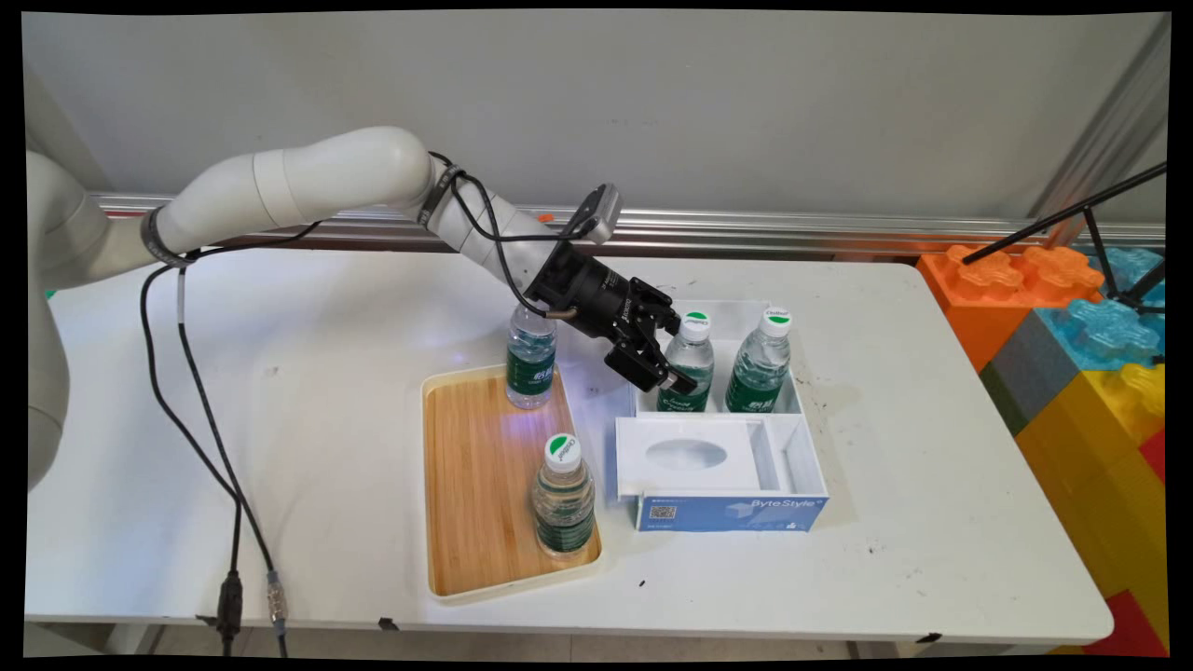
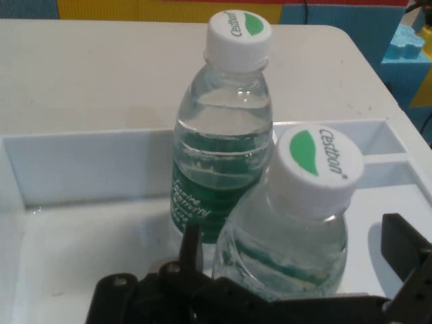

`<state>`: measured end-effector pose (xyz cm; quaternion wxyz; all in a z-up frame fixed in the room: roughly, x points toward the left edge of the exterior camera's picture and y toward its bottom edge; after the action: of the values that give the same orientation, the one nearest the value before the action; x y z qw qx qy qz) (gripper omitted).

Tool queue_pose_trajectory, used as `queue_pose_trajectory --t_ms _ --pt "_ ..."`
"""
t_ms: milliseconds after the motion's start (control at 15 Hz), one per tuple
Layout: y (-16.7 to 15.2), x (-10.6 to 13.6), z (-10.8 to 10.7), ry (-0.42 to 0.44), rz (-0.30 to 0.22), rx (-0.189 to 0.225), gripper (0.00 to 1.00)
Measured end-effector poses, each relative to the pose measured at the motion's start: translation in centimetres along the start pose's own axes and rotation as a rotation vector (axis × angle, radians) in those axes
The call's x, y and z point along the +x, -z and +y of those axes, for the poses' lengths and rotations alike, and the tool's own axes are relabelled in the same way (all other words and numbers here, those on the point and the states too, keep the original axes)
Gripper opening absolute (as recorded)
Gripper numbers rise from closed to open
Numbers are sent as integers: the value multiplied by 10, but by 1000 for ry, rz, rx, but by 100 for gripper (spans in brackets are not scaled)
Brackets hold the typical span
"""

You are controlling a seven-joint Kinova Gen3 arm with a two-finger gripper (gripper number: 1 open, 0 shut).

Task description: Pick up the green bottle from the white box

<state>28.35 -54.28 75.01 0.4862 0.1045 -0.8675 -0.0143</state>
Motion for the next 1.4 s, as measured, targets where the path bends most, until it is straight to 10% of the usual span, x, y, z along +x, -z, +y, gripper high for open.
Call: queue_pose_trajectory --t_ms 1400 --pt "21 15 8 5 5 4 100"
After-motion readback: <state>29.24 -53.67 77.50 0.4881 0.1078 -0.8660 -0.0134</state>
